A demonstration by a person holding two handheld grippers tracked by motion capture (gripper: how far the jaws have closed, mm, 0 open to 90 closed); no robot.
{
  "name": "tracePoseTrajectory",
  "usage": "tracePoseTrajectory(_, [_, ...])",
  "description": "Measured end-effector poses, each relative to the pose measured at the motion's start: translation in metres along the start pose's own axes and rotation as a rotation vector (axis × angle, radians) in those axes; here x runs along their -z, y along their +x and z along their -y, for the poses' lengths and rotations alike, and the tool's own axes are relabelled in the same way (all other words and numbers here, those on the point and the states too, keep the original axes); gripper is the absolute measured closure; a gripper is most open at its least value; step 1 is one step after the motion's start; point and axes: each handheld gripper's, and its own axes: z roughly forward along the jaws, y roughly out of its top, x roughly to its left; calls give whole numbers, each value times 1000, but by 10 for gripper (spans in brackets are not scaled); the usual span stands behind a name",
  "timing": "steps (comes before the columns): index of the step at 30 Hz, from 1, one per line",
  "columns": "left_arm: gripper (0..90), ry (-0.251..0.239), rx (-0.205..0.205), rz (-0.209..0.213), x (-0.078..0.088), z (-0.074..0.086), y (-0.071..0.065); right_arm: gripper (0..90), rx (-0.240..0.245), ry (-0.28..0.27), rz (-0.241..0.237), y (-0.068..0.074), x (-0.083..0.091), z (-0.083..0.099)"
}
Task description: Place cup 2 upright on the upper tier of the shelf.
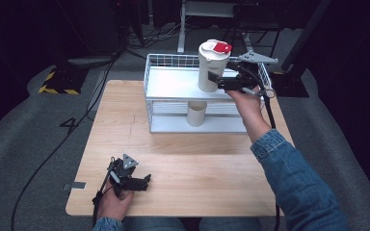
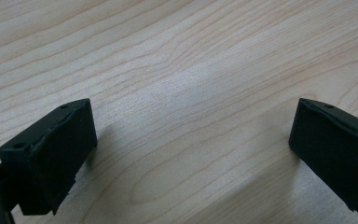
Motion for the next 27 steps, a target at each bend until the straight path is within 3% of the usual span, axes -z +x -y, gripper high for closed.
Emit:
tracePoseTrajectory(12, [13,0,0,0,0,0,0,82,33,16,-42,5,51,9])
tracePoseTrajectory(27, [11,1,4,-2,-1,-1,0,93,89,76,-41,7,105,31])
